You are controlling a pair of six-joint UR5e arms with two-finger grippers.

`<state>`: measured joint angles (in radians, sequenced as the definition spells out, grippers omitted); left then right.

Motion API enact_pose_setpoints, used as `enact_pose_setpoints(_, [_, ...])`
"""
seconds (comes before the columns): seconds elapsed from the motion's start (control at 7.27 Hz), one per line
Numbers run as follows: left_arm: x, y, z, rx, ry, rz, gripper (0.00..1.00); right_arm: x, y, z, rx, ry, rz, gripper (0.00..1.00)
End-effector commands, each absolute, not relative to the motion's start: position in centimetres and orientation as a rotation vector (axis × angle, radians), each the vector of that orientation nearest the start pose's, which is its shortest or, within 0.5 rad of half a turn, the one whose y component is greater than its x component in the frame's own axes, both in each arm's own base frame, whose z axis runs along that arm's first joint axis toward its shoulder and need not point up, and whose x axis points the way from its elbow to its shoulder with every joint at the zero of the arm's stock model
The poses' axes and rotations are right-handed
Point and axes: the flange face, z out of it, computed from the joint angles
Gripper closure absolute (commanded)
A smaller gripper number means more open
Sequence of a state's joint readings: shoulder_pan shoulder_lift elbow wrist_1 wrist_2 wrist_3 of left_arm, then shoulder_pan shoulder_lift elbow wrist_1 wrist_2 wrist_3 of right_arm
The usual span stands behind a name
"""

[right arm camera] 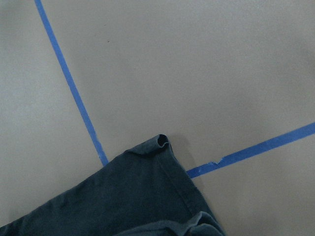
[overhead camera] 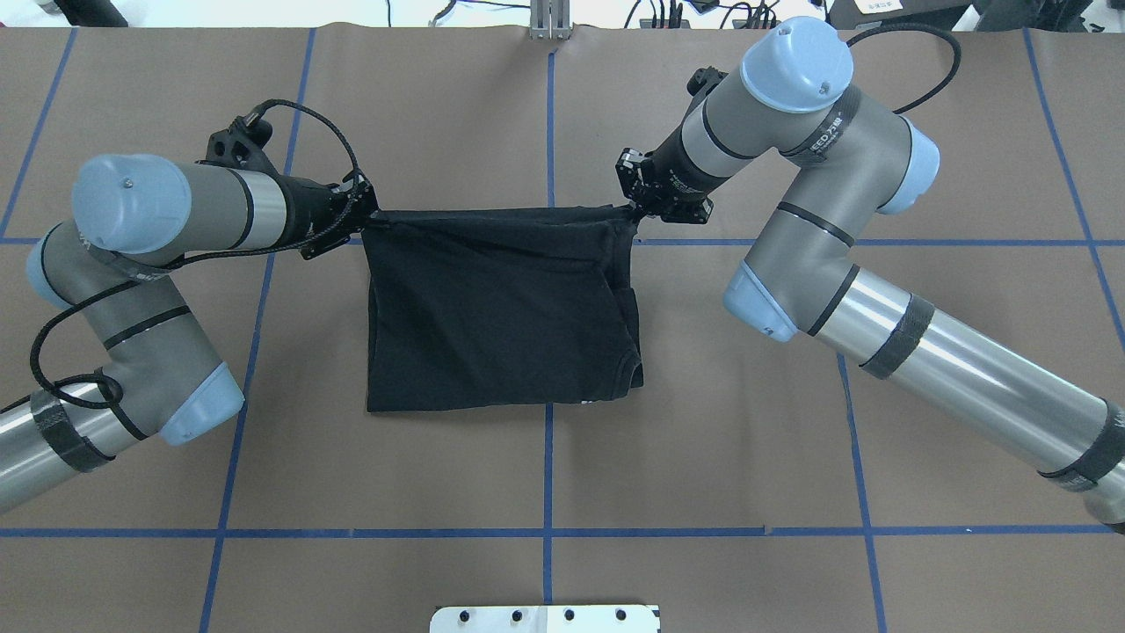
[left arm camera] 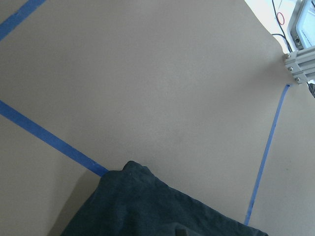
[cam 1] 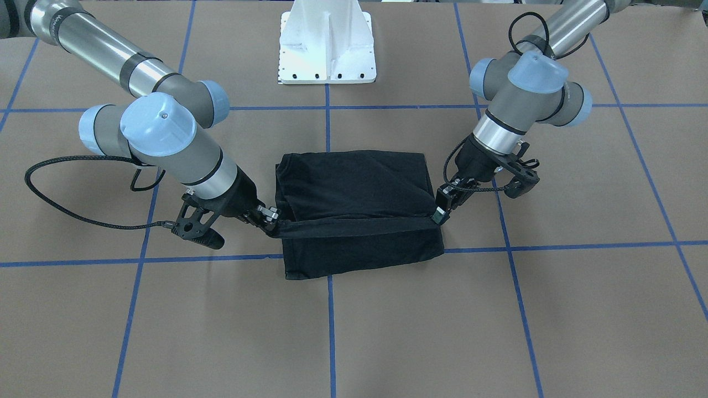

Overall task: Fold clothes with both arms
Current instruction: 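Lower the folded edge onto the shirt's far edge with both grippers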

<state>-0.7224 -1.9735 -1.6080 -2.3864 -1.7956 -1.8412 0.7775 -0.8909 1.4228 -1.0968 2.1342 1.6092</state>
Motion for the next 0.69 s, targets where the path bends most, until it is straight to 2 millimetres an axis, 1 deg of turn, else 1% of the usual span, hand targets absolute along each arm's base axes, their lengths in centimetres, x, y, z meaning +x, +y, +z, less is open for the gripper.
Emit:
enact_pose_setpoints(0.0, [41.1, -51.3, 30.8, 0.101, 1.313, -0.707, 0.91, -46.5, -56.8, 25.4, -0.127, -1.106, 0.446, 0.03])
enact_pose_setpoints(0.14, [40.4, -51.9, 30.7, 0.115, 1.315, -0.713, 0.18, -46.5, -56.9, 25.4, -0.128, -1.104, 0.448, 0.01])
enact_pose_setpoints(0.28, [40.4, -52.0, 30.5, 0.114, 1.317, -0.717, 0.01, -46.4, -57.0, 25.5, -0.128, -1.103, 0.45, 0.01])
enact_pose_setpoints(0.41, [40.3, -52.3, 30.8, 0.113, 1.309, -0.726, 0.01, -46.5, -57.1, 25.9, -0.131, -1.097, 0.453, 0.01])
enact_pose_setpoints(0.55, [39.9, -52.9, 31.2, 0.122, 1.301, -0.732, 0.01, -46.6, -57.1, 25.7, -0.133, -1.1, 0.454, 0.01])
